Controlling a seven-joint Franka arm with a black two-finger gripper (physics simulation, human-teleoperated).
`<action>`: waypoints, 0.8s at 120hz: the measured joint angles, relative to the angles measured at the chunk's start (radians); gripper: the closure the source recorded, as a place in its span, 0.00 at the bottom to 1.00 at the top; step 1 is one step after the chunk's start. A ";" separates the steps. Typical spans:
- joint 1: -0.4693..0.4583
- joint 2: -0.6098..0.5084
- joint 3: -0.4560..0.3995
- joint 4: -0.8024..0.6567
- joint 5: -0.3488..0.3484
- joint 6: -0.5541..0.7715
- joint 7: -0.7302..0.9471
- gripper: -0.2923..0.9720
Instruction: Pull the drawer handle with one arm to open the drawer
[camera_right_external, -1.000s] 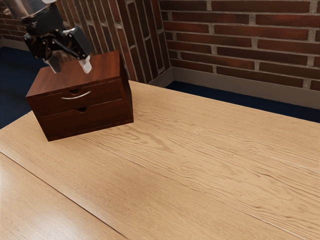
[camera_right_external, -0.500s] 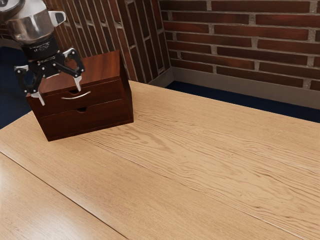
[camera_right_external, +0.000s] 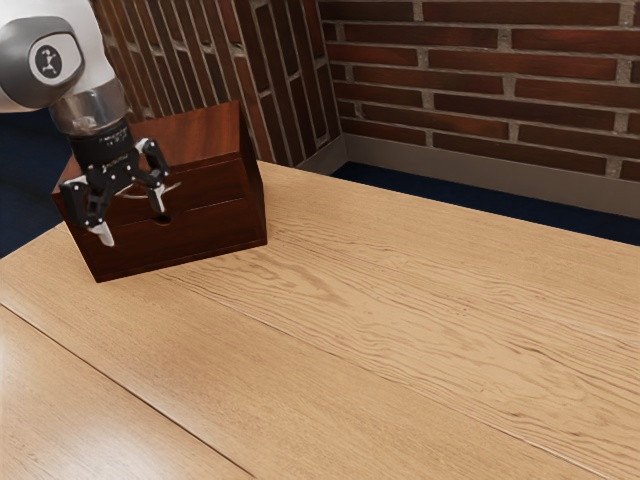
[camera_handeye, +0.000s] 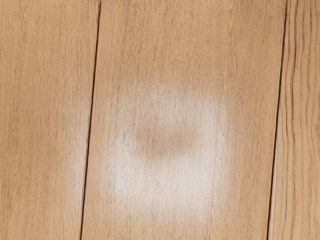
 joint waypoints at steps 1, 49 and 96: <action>0.002 0.000 0.003 -0.002 0.000 0.007 -0.004 0.23; 0.031 0.000 0.046 -0.101 -0.004 0.291 -0.163 0.23; 0.099 0.030 0.046 -0.143 -0.026 0.466 -0.245 0.23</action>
